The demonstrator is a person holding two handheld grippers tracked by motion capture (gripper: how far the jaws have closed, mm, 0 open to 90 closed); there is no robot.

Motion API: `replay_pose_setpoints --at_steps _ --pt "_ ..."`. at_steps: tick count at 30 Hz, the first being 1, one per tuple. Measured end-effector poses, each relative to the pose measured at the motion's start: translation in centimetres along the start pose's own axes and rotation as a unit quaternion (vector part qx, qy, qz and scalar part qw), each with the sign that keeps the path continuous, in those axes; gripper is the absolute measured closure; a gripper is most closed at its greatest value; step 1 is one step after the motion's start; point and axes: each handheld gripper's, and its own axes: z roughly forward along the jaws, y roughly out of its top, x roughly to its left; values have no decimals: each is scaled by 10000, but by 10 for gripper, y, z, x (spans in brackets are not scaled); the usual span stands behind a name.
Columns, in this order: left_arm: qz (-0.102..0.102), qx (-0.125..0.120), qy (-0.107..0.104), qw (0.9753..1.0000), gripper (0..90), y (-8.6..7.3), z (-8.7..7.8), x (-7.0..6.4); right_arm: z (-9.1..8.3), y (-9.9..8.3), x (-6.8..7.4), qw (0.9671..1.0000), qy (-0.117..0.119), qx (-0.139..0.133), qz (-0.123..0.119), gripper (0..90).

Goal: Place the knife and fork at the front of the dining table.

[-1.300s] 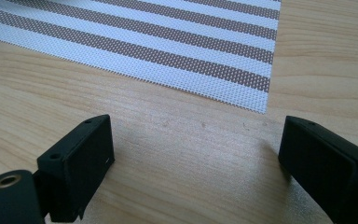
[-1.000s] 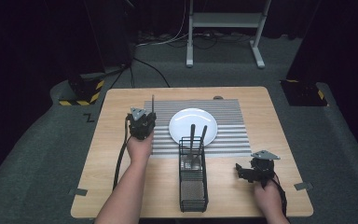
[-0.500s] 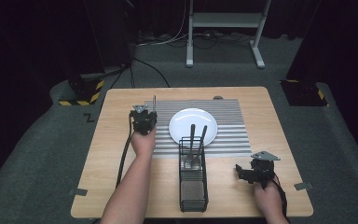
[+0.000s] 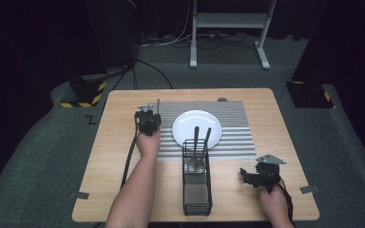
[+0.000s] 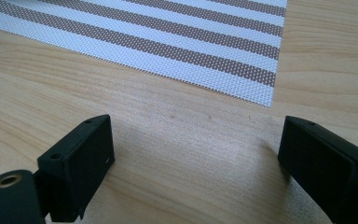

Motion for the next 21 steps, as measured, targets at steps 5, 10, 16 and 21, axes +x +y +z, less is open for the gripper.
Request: replay_pose_setpoints --at_steps 5,10,16,21 --pt "-82 111 36 9999 826 0 8 2 0 0 0 10000 1 -1 -2 102" --pt "-35 263 119 9996 826 4 18 0 0 0 0 10000 7 -2 -6 102" --pt "-64 345 162 9993 825 6 22 0 0 0 0 10000 16 -1 -12 102" --pt "-100 484 228 9985 824 4 24 1 0 0 0 10000 20 2 -10 103"
